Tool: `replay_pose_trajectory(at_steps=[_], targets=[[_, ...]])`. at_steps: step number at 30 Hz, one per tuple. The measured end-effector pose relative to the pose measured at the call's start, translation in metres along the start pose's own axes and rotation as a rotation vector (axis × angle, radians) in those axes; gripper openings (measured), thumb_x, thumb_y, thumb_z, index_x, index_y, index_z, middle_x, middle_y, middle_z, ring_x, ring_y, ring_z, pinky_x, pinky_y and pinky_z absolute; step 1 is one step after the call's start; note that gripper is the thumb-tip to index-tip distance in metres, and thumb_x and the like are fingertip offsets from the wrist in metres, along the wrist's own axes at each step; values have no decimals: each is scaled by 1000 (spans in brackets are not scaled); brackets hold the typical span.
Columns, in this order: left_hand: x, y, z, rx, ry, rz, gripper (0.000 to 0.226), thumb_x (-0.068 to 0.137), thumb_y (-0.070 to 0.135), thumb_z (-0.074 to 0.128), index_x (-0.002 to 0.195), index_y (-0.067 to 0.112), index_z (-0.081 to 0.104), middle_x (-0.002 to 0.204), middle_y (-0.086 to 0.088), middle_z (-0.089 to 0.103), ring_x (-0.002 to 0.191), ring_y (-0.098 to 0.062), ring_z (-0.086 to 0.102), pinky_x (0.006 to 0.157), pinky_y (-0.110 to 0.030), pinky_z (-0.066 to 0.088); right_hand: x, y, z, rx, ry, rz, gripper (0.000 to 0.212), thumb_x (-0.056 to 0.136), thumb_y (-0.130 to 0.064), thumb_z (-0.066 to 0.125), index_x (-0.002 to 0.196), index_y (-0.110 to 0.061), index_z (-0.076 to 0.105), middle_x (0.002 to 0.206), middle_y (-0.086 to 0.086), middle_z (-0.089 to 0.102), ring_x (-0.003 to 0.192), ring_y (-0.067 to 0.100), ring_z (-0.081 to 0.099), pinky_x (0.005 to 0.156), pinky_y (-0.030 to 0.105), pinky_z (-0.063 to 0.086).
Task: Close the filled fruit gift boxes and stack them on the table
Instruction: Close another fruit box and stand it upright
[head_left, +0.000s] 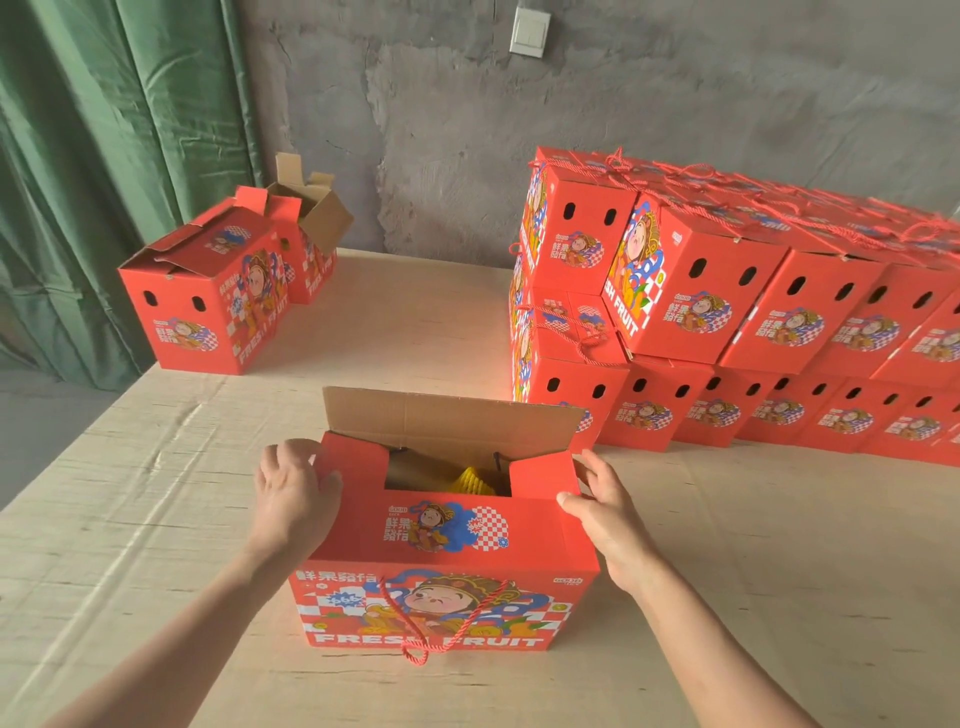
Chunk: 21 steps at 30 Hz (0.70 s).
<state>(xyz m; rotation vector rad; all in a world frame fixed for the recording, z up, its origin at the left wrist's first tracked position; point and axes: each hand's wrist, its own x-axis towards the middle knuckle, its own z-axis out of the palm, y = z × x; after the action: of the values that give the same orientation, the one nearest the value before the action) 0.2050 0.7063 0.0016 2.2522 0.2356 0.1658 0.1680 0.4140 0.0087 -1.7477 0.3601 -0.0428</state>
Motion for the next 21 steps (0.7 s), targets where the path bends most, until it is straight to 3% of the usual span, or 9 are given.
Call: replay_pose_trajectory(at_steps=[3, 5, 7, 9, 11, 14, 16, 18, 21], targets=[[6, 4, -2, -297, -154, -174, 53, 92, 2, 47, 140, 7, 24, 141, -17, 36, 115, -33, 47, 85, -41, 46, 6, -5, -5, -29, -124, -5, 78, 90, 11, 47, 152, -21, 10, 157, -3, 19, 143, 10, 19, 114, 30, 22], [10, 3, -2, -384, -201, -262, 56, 94, 0, 44, 143, 12, 20, 138, -15, 43, 97, -29, 58, 72, -37, 50, 9, -8, -8, -77, -186, -16, 82, 90, 13, 46, 151, -24, 7, 158, -4, 15, 143, 8, 15, 106, 23, 23], [13, 2, -2, -411, -236, -311, 57, 95, 2, 44, 145, 17, 19, 126, -11, 51, 79, -23, 61, 56, -32, 49, 12, -9, -10, -106, -222, -17, 85, 89, 12, 49, 151, -28, 8, 157, -2, 16, 143, 10, 15, 106, 26, 24], [15, -1, 1, -425, -236, -308, 63, 95, 3, 45, 147, 20, 14, 128, -8, 50, 77, -22, 62, 50, -29, 48, 16, -10, -14, -136, -243, -24, 86, 87, 9, 54, 150, -29, 10, 156, 0, 19, 143, 13, 18, 110, 33, 25], [16, -6, 6, -401, -171, -234, 75, 93, 0, 48, 150, 20, 3, 144, -11, 37, 101, -28, 59, 69, -34, 52, 20, -12, -19, -177, -270, -30, 81, 86, 7, 58, 148, -28, 20, 153, 0, 24, 138, 12, 27, 107, 30, 29], [11, -11, 9, -243, 7, 40, 98, 84, -6, 59, 149, 18, -11, 154, -18, 16, 140, -31, 22, 109, -42, 27, 24, -12, -26, -196, -321, -56, 56, 83, 8, 62, 123, -27, 47, 137, -7, 43, 99, -11, 56, 79, 6, 42], [7, -10, 7, -154, 86, 226, 108, 79, -8, 64, 146, 24, -14, 155, -19, 12, 143, -32, 12, 113, -47, 19, 26, -9, -28, -187, -326, -53, 50, 83, 7, 63, 118, -27, 50, 126, -14, 47, 84, -19, 58, 67, 0, 41], [4, -8, 4, -95, 119, 356, 109, 75, -10, 67, 145, 29, -7, 154, -19, 14, 142, -33, 13, 112, -50, 18, 25, -6, -30, -185, -327, -54, 51, 84, 3, 65, 120, -29, 50, 122, -19, 49, 95, -18, 55, 72, 2, 42], [-1, -6, 2, 20, 76, 431, 84, 75, 9, 75, 144, 25, 31, 149, -10, 30, 136, -29, 29, 109, -48, 27, 23, -3, -32, -193, -326, -78, 53, 85, -2, 66, 124, -31, 48, 122, -20, 52, 105, -19, 50, 77, 4, 43]])
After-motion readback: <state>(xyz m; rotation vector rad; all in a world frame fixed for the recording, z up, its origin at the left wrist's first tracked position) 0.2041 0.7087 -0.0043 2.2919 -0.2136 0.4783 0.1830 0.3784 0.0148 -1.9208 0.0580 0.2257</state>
